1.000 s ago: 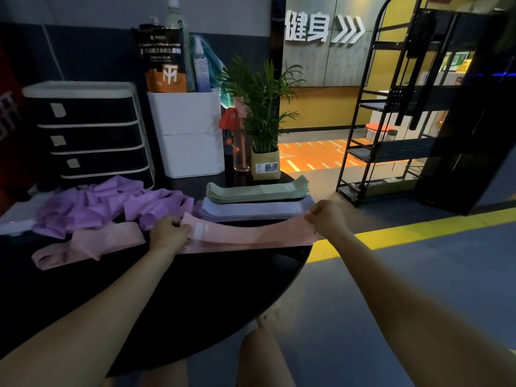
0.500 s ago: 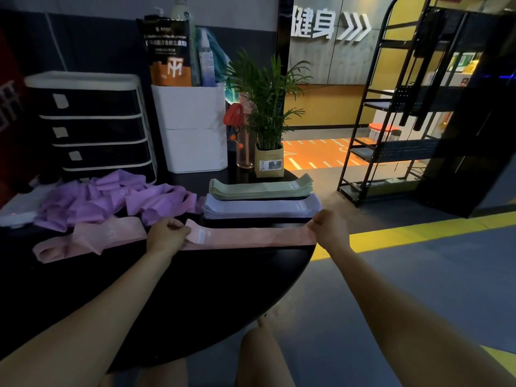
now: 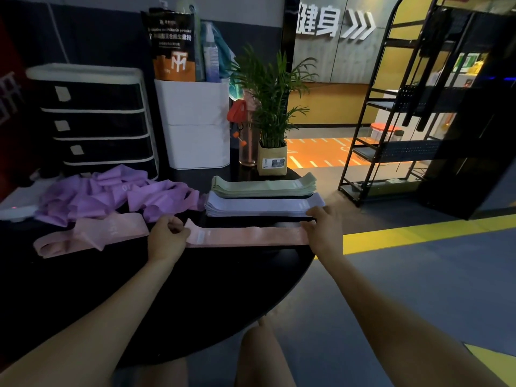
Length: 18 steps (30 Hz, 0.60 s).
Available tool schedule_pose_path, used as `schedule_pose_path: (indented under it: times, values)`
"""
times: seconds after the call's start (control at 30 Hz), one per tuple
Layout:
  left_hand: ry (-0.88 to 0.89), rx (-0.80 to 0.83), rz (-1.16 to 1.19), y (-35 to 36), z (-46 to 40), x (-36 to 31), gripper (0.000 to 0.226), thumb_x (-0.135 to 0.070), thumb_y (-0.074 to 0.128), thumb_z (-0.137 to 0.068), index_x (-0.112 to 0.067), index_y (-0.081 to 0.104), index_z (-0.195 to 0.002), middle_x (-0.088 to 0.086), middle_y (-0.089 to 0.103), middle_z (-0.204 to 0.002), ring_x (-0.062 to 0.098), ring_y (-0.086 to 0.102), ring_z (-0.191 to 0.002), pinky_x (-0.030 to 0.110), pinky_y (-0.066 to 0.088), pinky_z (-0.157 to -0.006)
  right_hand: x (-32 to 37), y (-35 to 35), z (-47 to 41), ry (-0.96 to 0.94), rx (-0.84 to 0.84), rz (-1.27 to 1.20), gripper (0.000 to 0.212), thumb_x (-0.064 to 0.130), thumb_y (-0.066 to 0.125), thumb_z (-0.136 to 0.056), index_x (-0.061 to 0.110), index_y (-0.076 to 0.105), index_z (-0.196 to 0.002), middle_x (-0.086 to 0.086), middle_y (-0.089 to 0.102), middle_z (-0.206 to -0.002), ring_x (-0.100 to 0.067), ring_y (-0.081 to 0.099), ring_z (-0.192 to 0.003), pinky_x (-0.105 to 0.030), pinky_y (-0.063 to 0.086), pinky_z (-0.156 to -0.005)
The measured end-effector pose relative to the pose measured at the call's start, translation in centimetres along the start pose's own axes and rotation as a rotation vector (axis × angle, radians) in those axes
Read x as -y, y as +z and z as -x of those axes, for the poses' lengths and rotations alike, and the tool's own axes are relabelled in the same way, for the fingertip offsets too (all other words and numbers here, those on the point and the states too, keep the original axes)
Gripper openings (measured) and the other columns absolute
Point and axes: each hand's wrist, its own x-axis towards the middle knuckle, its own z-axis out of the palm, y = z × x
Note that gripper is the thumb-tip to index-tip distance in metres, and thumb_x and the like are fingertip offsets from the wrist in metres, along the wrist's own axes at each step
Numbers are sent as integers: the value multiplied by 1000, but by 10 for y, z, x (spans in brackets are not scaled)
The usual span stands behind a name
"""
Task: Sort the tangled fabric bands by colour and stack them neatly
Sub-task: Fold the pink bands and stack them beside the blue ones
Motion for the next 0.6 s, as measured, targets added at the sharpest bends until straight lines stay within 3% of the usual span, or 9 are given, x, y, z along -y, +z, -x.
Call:
schedule_pose_path:
  times: [0.23,0.3,0.43,0.53,0.6]
  values:
    - [49,11,-18,0,3,6,19,5,64,-78,-9,53,-86,7,58,-89,20,53,-84,26,38,-80,28,29,18,-294,235,3,33,23,64,-87,13,61,-118,-5,55,-119,-22,44,-115,-28,35,-92]
    - [66,20,-26,0,4,7,20,6,63,-79,-9,52,-88,8,57,-91,21,53,-84,26,38,-79,30,36,22,-354,285,0,34,24,63,-87,14,60,-120,-4,54,-122,-23,45,-115,-31,38,-94]
    - [160,-9,-87,2,5,15,27,9,63,-75,-8,56,-95,15,56,-104,23,55,-89,27,41,-82,27,44,29,-416,272,15,37,24,65,-85,12,61,-120,-4,57,-121,-27,49,-111,-35,41,-93]
    - [251,0,-129,1,7,16,38,12,60,-75,-5,60,-108,13,52,-115,27,54,-103,33,42,-97,25,46,30,-421,224,10,36,23,67,-84,14,62,-118,-3,59,-118,-28,51,-109,-37,44,-91]
    - [275,29,-167,1,8,15,38,11,58,-78,-8,63,-111,10,53,-116,25,53,-109,29,38,-101,26,45,30,-422,213,16,34,24,67,-83,16,63,-117,-2,60,-117,-27,51,-108,-39,45,-89]
